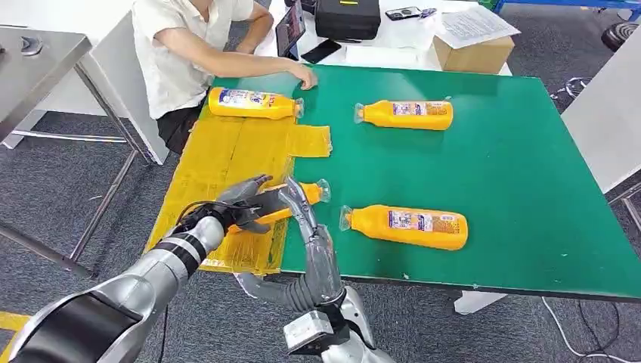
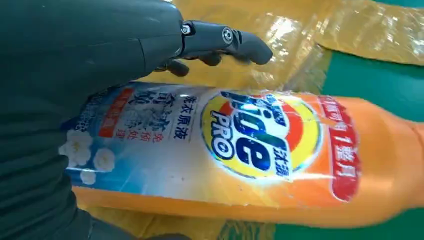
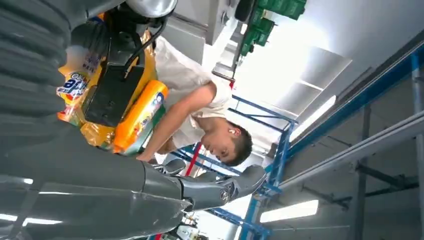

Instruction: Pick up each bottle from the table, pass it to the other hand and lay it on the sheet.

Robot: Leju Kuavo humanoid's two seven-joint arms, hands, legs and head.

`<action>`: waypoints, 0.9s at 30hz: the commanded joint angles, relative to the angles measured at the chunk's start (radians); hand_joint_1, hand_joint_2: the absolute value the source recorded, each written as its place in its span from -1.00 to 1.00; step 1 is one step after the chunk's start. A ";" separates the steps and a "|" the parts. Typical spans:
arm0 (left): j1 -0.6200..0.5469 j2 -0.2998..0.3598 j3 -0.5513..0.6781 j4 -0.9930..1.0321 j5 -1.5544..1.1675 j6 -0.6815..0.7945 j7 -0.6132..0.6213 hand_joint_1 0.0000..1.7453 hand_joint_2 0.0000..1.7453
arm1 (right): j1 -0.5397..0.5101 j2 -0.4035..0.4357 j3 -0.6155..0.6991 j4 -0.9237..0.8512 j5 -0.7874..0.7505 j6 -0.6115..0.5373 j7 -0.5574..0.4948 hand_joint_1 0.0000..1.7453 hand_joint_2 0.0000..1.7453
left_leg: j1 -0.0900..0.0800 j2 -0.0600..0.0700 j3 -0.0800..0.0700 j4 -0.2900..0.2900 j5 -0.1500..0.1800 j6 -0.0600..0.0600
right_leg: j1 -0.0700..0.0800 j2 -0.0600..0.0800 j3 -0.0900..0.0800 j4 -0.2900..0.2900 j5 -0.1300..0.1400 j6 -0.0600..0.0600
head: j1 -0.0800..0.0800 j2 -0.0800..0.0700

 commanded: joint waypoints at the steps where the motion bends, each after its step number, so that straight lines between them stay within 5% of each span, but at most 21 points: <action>1: -0.053 0.002 -0.048 0.049 -0.041 -0.084 -0.035 -1.00 1.00 | -0.048 -0.044 0.036 0.033 -0.017 0.010 0.001 -1.00 1.00 | 0.001 0.001 0.002 0.000 -0.001 -0.001 | 0.001 0.001 0.002 -0.001 0.000 -0.001 | 0.000 0.000; 9: -0.012 -0.016 -0.037 -0.031 -0.049 0.066 -0.139 -1.00 1.00 | -0.034 -0.044 0.020 0.033 0.002 0.006 0.001 -1.00 1.00 | 0.001 -0.001 0.003 -0.001 -0.001 -0.001 | 0.001 0.000 0.003 -0.001 -0.001 -0.001 | 0.000 0.000; 14: 0.132 -0.042 0.036 -0.280 0.015 0.250 -0.270 -1.00 1.00 | 0.004 -0.044 -0.003 0.026 0.031 -0.008 0.001 -1.00 1.00 | 0.000 -0.001 0.003 -0.001 -0.001 -0.001 | 0.000 0.000 0.003 -0.001 -0.001 -0.001 | 0.000 0.000; 27: 0.248 -0.041 0.033 -0.478 0.011 0.370 -0.298 -1.00 1.00 | 0.025 -0.047 -0.008 0.017 0.045 -0.026 0.001 -1.00 1.00 | 0.001 0.001 0.003 0.000 -0.002 -0.002 | 0.001 0.002 0.002 -0.001 -0.001 -0.002 | 0.000 0.000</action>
